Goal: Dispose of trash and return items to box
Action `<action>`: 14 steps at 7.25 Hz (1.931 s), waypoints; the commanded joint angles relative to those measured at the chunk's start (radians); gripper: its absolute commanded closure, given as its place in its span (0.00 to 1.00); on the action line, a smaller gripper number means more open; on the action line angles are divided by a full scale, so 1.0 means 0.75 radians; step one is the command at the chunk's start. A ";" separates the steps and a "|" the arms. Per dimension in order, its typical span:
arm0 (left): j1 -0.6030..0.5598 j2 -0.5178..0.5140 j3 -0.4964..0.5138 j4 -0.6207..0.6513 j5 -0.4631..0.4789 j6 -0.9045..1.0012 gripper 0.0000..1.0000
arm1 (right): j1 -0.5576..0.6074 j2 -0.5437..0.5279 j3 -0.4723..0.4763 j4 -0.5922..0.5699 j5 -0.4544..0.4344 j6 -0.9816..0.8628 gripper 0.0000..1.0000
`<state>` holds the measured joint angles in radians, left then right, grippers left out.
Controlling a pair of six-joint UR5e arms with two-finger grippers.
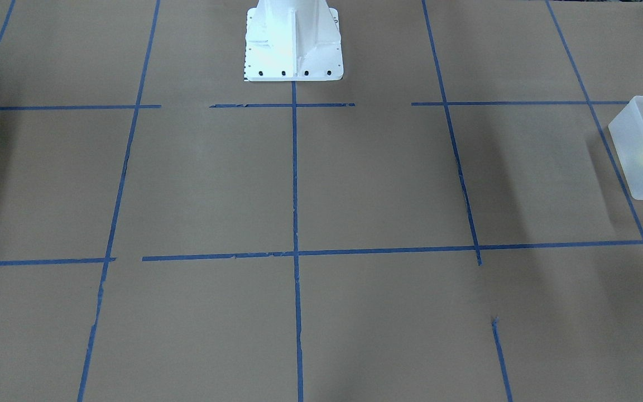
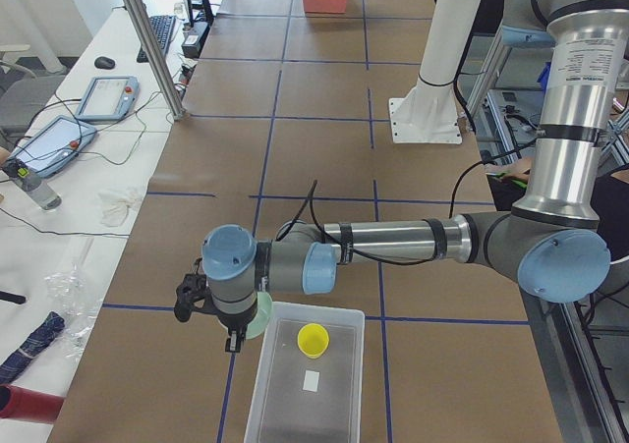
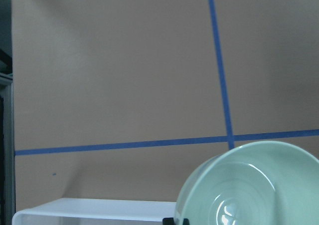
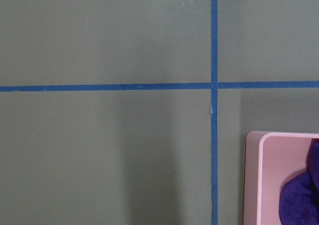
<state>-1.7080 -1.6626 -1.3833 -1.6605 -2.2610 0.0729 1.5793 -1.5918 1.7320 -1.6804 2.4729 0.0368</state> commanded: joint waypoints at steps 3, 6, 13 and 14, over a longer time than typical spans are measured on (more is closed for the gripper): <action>-0.022 0.156 0.183 -0.127 0.008 -0.001 1.00 | 0.005 0.006 0.012 -0.003 0.012 0.000 0.00; -0.046 0.171 0.194 -0.203 0.128 -0.005 1.00 | 0.005 0.006 0.016 -0.001 0.014 0.000 0.00; -0.062 0.178 0.170 -0.236 0.162 -0.019 0.00 | 0.005 0.006 0.030 -0.001 0.014 0.000 0.00; -0.075 0.180 0.040 -0.236 0.157 -0.032 0.00 | 0.005 0.006 0.034 -0.001 0.014 0.000 0.00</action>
<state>-1.7552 -1.5289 -1.2755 -1.8378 -2.1401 0.0567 1.5830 -1.5877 1.7531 -1.6812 2.4835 0.0368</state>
